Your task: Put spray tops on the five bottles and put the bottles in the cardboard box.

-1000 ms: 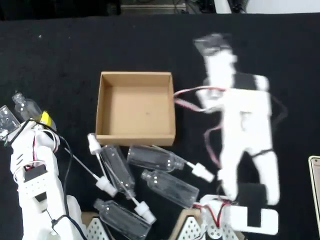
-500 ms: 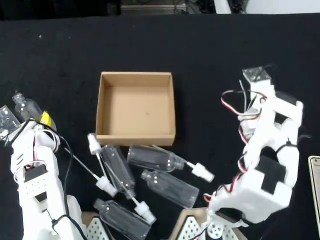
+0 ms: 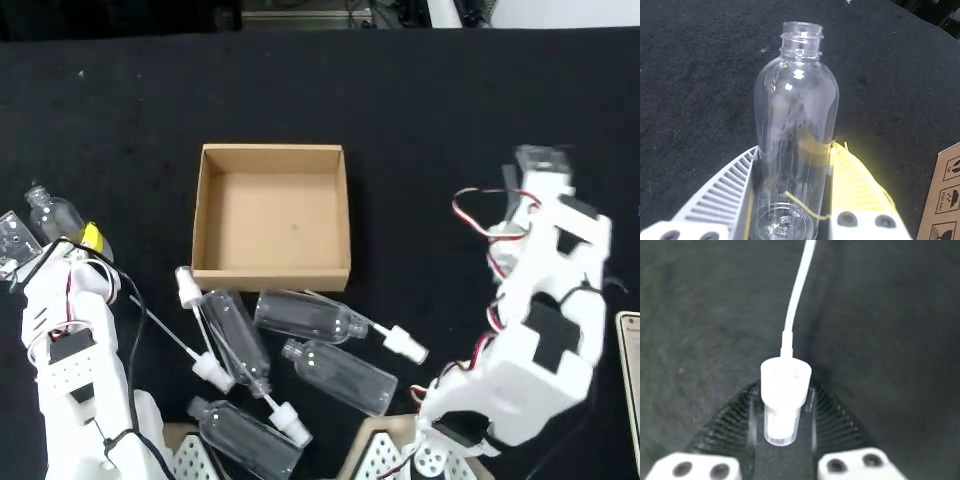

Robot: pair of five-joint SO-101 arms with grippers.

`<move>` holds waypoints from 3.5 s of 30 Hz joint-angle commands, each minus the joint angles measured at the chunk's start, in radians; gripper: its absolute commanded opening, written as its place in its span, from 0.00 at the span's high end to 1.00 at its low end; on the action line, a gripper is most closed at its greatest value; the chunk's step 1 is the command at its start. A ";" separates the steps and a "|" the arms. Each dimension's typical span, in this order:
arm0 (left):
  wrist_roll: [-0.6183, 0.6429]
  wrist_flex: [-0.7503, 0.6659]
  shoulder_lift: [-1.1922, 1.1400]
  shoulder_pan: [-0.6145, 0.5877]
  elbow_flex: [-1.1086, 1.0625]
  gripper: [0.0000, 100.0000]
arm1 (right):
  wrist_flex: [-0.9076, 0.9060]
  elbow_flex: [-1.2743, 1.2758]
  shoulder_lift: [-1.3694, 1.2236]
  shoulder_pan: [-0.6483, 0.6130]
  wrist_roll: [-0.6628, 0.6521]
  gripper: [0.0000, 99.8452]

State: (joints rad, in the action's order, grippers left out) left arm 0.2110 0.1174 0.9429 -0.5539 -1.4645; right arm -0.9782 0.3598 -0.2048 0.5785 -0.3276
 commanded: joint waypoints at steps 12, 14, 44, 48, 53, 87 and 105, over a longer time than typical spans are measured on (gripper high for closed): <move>-0.002 -0.018 0.008 0.039 0.013 0.94 | -0.279 -0.082 0.159 -0.117 -0.044 0.61; -0.002 -0.018 0.008 0.039 0.013 0.94 | -0.285 -0.124 0.159 -0.106 -0.247 0.63; -0.002 -0.017 0.008 0.031 0.012 0.94 | 0.431 0.331 0.160 -0.028 -1.321 0.99; -0.002 -0.015 0.008 0.031 0.010 0.94 | 0.431 0.272 0.160 -0.038 -0.838 0.95; -0.002 -0.015 0.009 0.030 0.002 0.94 | 0.304 0.200 0.160 -0.002 -0.313 0.95; -0.002 -0.015 0.009 0.030 0.004 0.94 | -0.107 -0.154 -0.101 -0.012 -0.767 0.98; -0.021 -0.026 0.009 -0.002 0.015 0.94 | -0.318 -0.062 0.610 -0.239 -0.080 0.99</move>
State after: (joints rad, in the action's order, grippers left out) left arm 0.2110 0.1174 0.9429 -0.5263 -1.4768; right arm -1.3172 0.2478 0.2325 0.4603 -0.5470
